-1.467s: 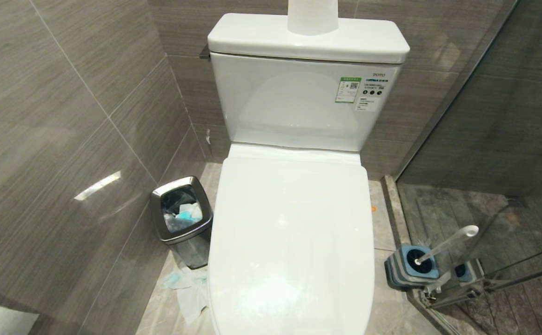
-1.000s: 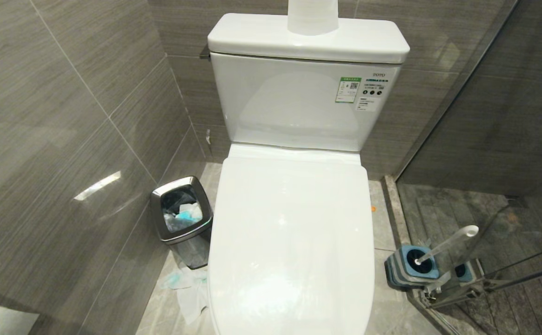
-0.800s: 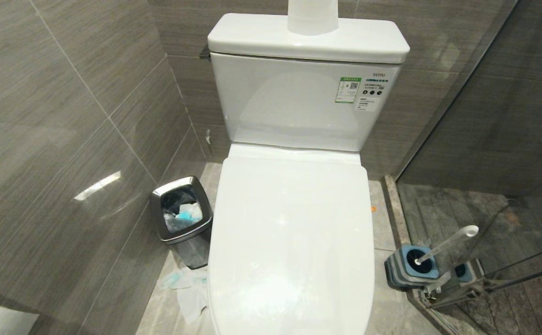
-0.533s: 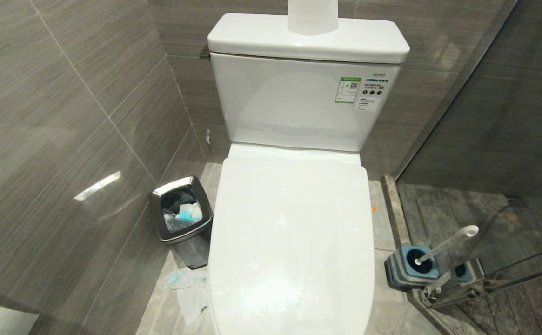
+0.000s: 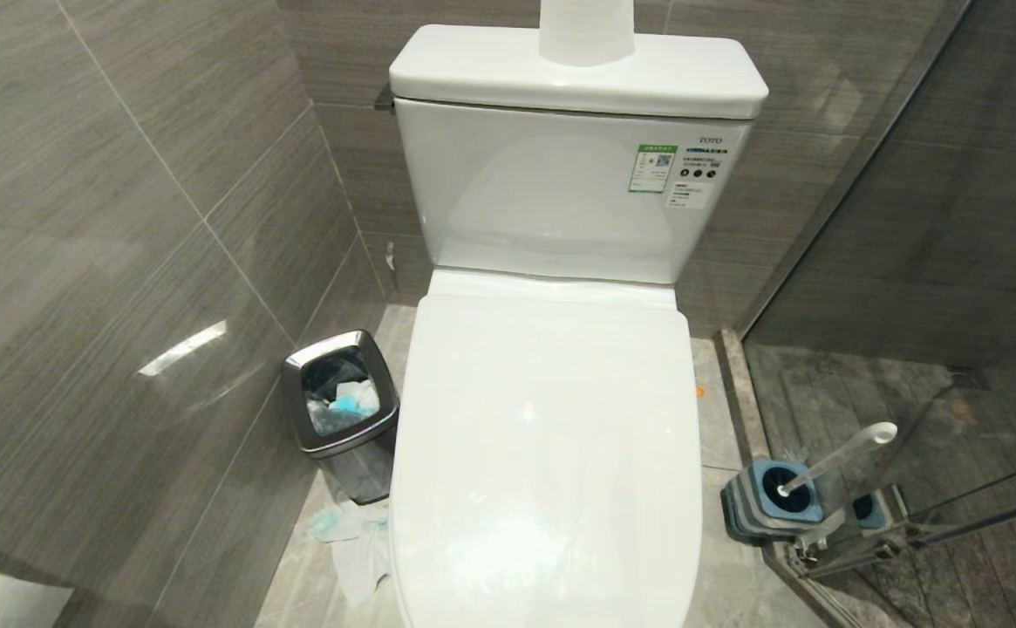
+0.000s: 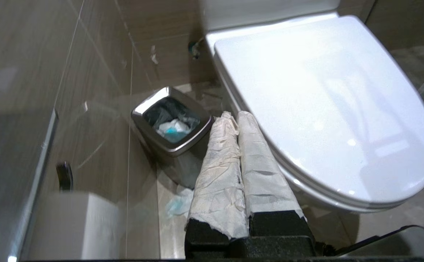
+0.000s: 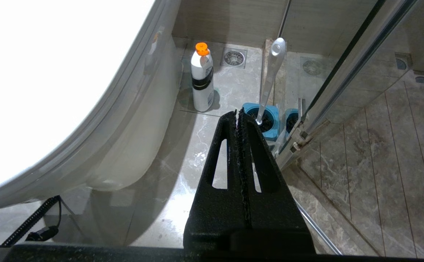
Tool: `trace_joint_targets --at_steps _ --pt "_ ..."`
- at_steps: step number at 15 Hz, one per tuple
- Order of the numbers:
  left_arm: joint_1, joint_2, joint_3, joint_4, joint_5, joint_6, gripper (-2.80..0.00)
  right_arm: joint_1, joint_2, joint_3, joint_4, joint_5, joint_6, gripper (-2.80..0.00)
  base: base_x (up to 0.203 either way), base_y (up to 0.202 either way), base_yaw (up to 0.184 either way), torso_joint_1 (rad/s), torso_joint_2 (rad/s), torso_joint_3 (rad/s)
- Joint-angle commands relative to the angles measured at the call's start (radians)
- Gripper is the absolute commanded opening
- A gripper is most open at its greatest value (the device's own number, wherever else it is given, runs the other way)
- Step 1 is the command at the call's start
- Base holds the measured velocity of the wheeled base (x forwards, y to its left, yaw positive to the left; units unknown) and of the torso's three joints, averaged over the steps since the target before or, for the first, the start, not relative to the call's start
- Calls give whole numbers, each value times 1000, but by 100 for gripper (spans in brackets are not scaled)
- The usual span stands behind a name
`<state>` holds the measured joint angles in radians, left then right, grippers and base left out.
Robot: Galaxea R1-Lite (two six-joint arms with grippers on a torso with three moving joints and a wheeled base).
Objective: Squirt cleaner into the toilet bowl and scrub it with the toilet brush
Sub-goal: Use the left hand to lift the toilet lid slightly
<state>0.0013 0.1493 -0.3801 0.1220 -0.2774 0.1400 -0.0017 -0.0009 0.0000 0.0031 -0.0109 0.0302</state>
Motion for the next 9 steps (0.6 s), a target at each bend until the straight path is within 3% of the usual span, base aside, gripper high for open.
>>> trace_joint_targets --at_steps 1,5,9 --pt "-1 199 -132 1 -28 1 -280 0 1 1 0 0 0 -280 0 0 0 0 0 0" --pt "-1 461 -348 3 -96 -25 -280 0 1 0 1 0 0 -280 0 0 0 0 0 0" --pt "-62 588 -424 59 -119 -180 -280 0 1 0 1 -1 4 -280 0 0 0 0 0 0"
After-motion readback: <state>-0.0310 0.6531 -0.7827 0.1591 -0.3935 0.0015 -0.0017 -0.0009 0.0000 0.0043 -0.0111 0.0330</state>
